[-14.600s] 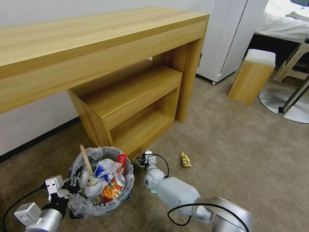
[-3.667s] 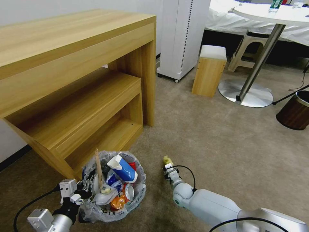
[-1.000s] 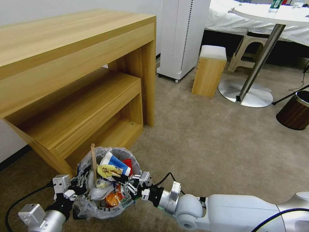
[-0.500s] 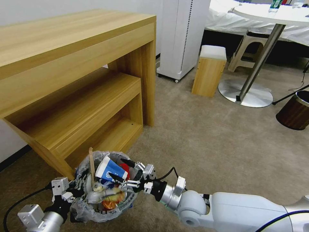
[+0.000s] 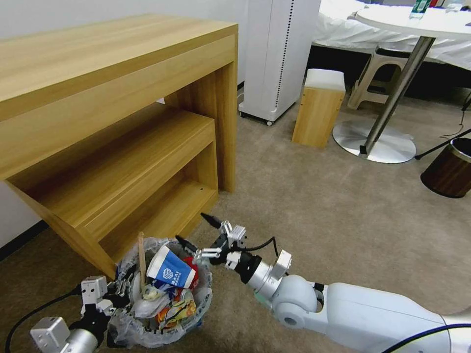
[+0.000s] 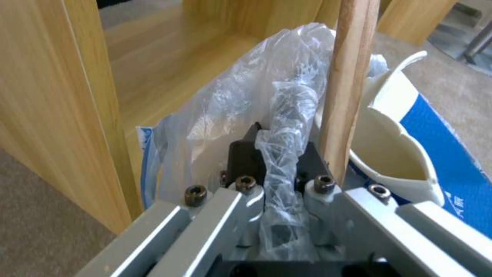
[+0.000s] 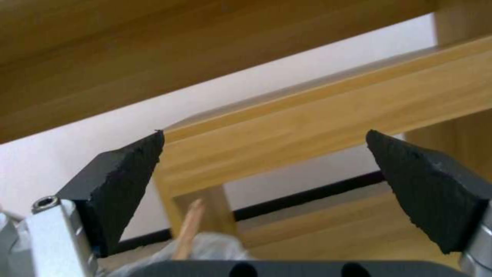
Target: Pick up the trash bin and place the garbage on the floor into it.
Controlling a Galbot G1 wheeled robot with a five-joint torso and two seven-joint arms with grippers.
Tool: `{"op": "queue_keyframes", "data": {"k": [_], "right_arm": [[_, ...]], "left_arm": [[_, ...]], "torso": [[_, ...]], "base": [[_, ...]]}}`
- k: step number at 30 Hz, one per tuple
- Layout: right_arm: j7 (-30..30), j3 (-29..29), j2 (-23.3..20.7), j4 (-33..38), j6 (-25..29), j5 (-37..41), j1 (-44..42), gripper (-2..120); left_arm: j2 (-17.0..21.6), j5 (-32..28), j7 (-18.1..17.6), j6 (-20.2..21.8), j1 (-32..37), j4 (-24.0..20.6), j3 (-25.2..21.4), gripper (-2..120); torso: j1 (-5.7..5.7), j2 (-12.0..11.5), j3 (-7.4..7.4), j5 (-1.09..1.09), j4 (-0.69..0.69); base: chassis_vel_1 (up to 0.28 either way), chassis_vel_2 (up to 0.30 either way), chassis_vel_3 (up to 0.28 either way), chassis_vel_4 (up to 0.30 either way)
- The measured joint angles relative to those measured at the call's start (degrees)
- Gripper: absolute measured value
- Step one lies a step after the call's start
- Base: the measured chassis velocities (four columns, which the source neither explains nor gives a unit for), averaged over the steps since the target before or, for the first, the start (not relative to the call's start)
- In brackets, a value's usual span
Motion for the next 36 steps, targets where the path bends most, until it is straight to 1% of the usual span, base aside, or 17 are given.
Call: {"op": "queue_keyframes", "data": {"k": [5, 8, 9, 10, 12, 13, 14, 15, 17, 22, 32, 35, 36], "right_arm": [[0.91, 1.92, -1.10, 0.09, 0.42, 0.04, 0.03, 100], [1.40, 3.79, -2.40, -0.04, 1.05, 0.13, 0.17, 100], [1.80, 5.27, -3.25, -0.10, 1.32, 0.28, -0.13, 100], [1.80, 5.27, -3.25, -0.10, 1.32, 0.28, -0.13, 100], [1.98, 7.50, -4.77, -0.15, 1.55, 0.76, -0.64, 100], [1.98, 7.50, -4.77, -0.15, 1.55, 0.76, -0.64, 100], [1.99, 8.06, -5.27, -0.26, 1.74, 0.94, -0.70, 100], [2.05, 8.39, -5.71, -0.40, 1.88, 1.10, -0.70, 100], [2.08, 8.56, -6.21, -0.59, 2.05, 1.25, -0.65, 100], [2.65, 8.75, -6.44, -1.53, 2.53, 1.34, -0.10, 100], [4.05, 11.27, -6.30, -3.08, 2.80, 0.19, -1.35, 100], [4.31, 12.76, -6.17, -3.37, 2.94, 0.13, -1.98, 100], [4.37, 13.08, -6.17, -3.37, 2.95, 0.13, -2.12, 100]], "left_arm": [[0.85, -1.74, -0.22, 0.76, 0.49, 0.71, 0.00, 4], [0.95, -2.33, -0.52, 1.01, 0.76, 2.11, 0.25, 4], [1.00, -2.34, -0.60, 1.09, 0.62, 3.01, 0.56, 4], [1.00, -2.34, -0.60, 1.09, 0.62, 3.01, 0.56, 4], [1.07, -2.60, -0.74, 1.11, 0.14, 4.74, 1.05, 4], [1.07, -2.60, -0.74, 1.11, 0.14, 4.74, 1.05, 4], [1.00, -2.60, -0.76, 1.11, -0.08, 5.62, 1.23, 4], [0.90, -2.58, -0.76, 1.02, -0.28, 6.38, 1.38, 4], [0.73, -2.54, -0.77, 0.77, -0.46, 7.09, 1.46, 4], [0.25, -2.43, -0.82, 0.27, -1.33, 9.50, 1.49, 4], [0.08, -0.81, -0.80, -0.59, -1.62, 11.48, 1.51, 4], [0.06, 1.09, -0.28, -1.26, -1.44, 11.78, 1.02, 15], [0.04, 1.30, -0.20, -1.32, -1.34, 11.68, 0.96, 18]], "torso": [[0.00, 0.00, 0.00, 0.00, 0.00], [0.00, 0.00, 0.00, 0.01, 0.01], [0.00, 0.00, 0.00, 0.00, 0.01], [0.00, 0.00, 0.00, 0.00, 0.01], [0.00, 0.00, 0.00, 0.00, -0.02], [0.00, 0.00, 0.00, 0.00, -0.02], [0.00, 0.00, 0.00, 0.00, -0.02], [0.00, 0.00, 0.00, 0.01, 0.00], [0.00, 0.00, -0.01, 0.04, 0.00], [-0.01, 0.01, -0.01, 0.10, 0.04], [-0.01, 0.01, -0.01, 0.05, 0.02], [0.00, 0.01, 0.00, -0.07, -0.03], [0.00, 0.01, 0.00, -0.07, -0.04]], "base": [[0.000, 0.000, 0.000, 0.000], [0.000, 0.000, 0.000, 0.000], [0.000, 0.000, 0.000, 0.000], [0.000, 0.000, 0.000, 0.000], [0.000, 0.000, 0.000, 0.000], [0.000, 0.000, 0.000, 0.000], [0.000, 0.000, 0.000, 0.000], [0.000, 0.000, 0.000, 0.000], [0.000, 0.000, 0.000, 0.000], [0.000, 0.000, 0.000, 0.000], [0.000, 0.000, 0.000, 0.000], [0.000, 0.000, 0.000, 0.000], [0.000, 0.000, 0.000, 0.000]]}}
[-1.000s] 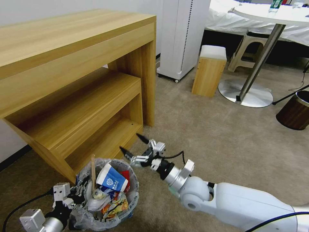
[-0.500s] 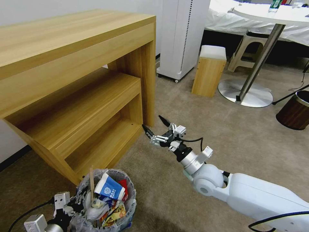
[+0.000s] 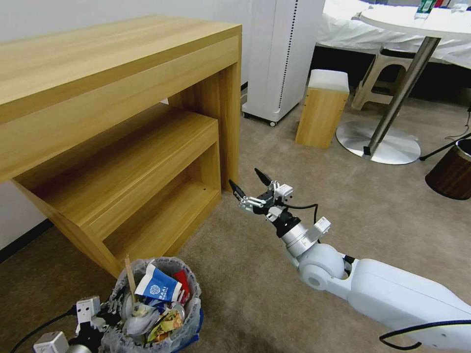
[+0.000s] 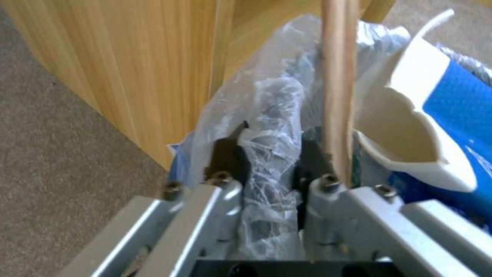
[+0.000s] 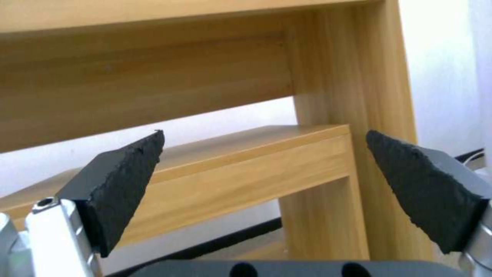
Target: Pick up the trash bin and place the garbage on the floor into it.
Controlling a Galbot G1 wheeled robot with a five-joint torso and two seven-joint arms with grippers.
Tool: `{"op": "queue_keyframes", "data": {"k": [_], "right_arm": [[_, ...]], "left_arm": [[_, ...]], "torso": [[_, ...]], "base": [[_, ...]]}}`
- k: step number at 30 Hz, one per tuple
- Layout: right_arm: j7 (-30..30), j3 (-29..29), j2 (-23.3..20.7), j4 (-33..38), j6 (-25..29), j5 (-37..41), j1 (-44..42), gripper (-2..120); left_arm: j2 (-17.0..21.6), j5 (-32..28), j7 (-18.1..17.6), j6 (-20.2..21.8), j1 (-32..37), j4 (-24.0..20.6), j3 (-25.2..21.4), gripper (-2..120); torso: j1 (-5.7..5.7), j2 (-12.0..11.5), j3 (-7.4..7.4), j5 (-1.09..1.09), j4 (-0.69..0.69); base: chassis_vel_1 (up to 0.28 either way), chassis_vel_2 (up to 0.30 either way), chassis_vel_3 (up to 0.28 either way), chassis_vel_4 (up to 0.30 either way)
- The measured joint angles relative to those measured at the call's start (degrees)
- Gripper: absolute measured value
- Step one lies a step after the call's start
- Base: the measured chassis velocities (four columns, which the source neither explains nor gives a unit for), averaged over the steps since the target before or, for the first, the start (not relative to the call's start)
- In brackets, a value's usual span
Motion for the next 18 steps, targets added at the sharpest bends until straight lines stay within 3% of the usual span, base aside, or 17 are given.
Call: {"op": "queue_keyframes", "data": {"k": [18], "right_arm": [[1.13, 4.92, 0.67, -1.52, 0.13, -0.81, -2.70, 100]], "left_arm": [[-2.03, 5.25, 1.01, -2.76, -0.13, -2.81, -2.14, 81]], "torso": [[0.01, -0.02, 0.00, 0.06, 0.04]], "base": [[0.000, 0.000, 0.000, 0.000]]}}
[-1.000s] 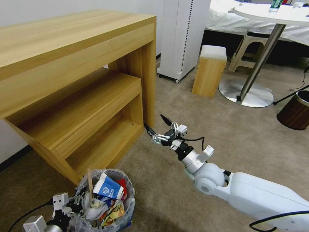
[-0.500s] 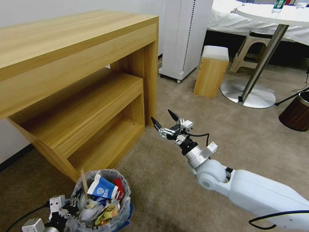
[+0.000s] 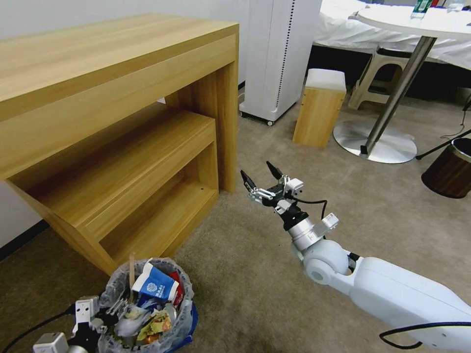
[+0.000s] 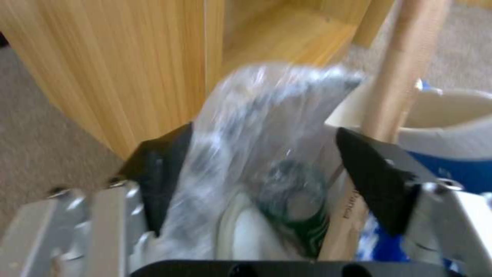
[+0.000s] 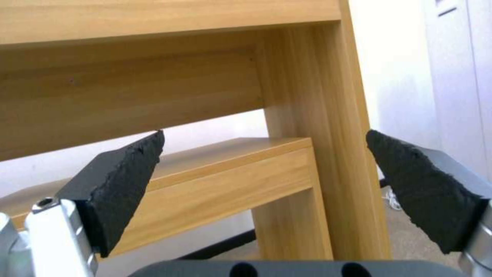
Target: Pick up the trash bin and place the garbage on the floor into it.
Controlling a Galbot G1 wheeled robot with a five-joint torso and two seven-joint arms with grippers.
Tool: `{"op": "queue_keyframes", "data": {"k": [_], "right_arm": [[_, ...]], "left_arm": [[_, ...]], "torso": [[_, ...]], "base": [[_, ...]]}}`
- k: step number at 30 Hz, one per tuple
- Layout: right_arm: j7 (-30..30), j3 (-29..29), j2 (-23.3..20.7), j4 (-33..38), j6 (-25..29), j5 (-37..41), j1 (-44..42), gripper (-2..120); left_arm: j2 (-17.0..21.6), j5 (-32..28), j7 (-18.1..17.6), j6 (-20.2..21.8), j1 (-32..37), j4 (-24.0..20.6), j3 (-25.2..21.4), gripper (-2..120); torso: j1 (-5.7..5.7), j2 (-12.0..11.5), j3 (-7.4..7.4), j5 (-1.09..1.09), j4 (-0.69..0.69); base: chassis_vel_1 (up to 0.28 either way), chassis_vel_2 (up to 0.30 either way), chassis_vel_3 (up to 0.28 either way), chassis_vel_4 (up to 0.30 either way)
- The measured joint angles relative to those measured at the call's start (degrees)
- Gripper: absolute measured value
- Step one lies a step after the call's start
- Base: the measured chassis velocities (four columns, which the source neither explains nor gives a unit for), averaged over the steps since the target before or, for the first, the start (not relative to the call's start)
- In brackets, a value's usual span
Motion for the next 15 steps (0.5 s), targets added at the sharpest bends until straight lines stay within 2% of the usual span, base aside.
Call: {"op": "queue_keyframes", "data": {"k": [1, 2, 5, 15], "right_arm": [[0.29, 0.33, 0.18, 0.05, -0.34, -0.09, -0.26, 100], [0.29, 0.33, 0.18, 0.05, -0.34, -0.09, -0.26, 100], [0.63, 0.92, 0.62, 0.24, -0.53, -0.77, -1.10, 100], [0.90, 2.45, 1.04, 0.07, -0.33, -2.47, -2.86, 100]], "left_arm": [[-0.14, -0.02, -0.05, -0.05, -0.08, -0.46, -0.22, 87], [-0.14, -0.02, -0.05, -0.05, -0.08, -0.46, -0.22, 87], [-0.35, -0.12, -0.29, -0.16, 0.12, -1.39, -0.62, 99], [-1.45, 0.71, -0.48, -0.97, 0.57, -2.86, -1.20, 100]], "torso": [[0.00, 0.00, 0.00, 0.00, 0.00], [0.00, 0.00, 0.00, 0.00, 0.00], [0.00, 0.00, -0.01, 0.00, 0.00], [-0.01, 0.00, -0.01, 0.01, 0.00]], "base": [[0.000, 0.000, 0.000, 0.000], [0.000, 0.000, 0.000, 0.000], [0.000, 0.000, 0.000, 0.000], [0.000, 0.000, 0.000, 0.000]]}}
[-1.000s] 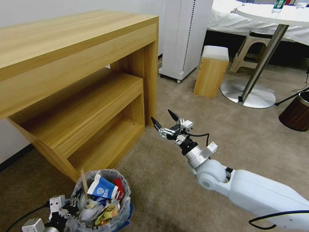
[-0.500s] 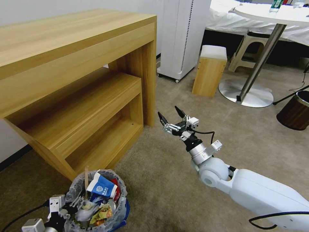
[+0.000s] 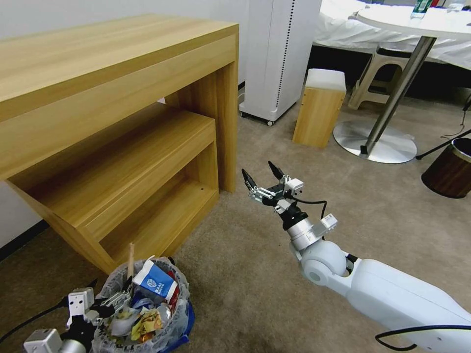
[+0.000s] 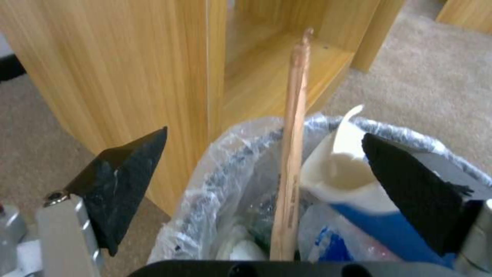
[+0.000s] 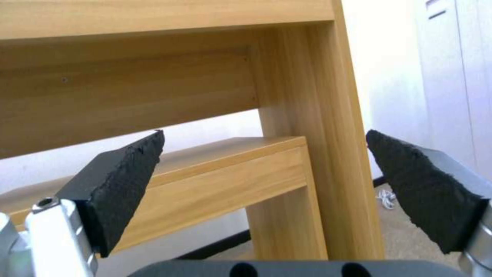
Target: Pick up the trash bin and place the garbage on the floor into it.
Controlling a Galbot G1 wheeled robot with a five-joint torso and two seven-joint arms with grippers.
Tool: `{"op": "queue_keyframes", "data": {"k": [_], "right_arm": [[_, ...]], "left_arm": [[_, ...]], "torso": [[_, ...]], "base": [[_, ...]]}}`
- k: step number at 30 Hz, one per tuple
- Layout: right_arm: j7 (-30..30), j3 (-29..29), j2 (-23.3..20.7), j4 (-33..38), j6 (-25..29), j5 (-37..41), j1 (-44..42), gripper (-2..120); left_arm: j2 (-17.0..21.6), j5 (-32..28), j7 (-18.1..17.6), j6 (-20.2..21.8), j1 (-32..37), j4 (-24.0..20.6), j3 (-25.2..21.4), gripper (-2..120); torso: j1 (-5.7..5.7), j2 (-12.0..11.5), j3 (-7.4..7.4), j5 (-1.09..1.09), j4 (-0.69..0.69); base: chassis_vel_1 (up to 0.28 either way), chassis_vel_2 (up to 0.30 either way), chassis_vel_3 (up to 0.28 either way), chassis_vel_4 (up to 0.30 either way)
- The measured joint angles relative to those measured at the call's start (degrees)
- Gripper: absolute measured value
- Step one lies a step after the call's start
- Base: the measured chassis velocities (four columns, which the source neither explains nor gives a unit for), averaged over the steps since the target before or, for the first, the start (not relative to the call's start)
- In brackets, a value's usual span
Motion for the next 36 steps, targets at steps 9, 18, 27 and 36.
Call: {"op": "queue_keyframes", "data": {"k": [9, 18, 27, 36], "right_arm": [[1.83, 4.37, 0.85, -0.93, -0.63, -3.07, -3.25, 100], [5.86, 9.80, 1.05, -1.21, -2.44, -6.65, -7.39, 100], [11.43, 19.84, 1.90, -3.28, -1.26, -10.73, -15.46, 100], [16.13, 30.10, 3.66, -6.74, -1.61, -18.51, -21.57, 100]], "left_arm": [[-2.04, 0.68, -0.13, -1.26, -0.48, -2.37, -0.81, 100], [-3.67, 2.11, -0.64, -1.87, -0.80, -4.63, -0.98, 100], [-6.50, 5.09, -2.14, -2.36, -1.24, -7.29, -0.34, 100], [-6.79, 6.92, -2.95, -1.64, -2.09, -7.91, 0.65, 100]], "torso": [[-0.01, 0.00, 0.00, 0.00, 0.00], [-0.01, 0.01, 0.00, 0.00, 0.00], [-0.01, 0.01, 0.00, 0.02, -0.02], [-0.01, 0.01, 0.00, 0.01, -0.01]], "base": [[0.000, 0.000, 0.000, 0.000], [0.000, 0.000, 0.000, 0.000], [0.000, 0.000, 0.000, 0.000], [0.000, 0.000, 0.000, 0.000]]}}
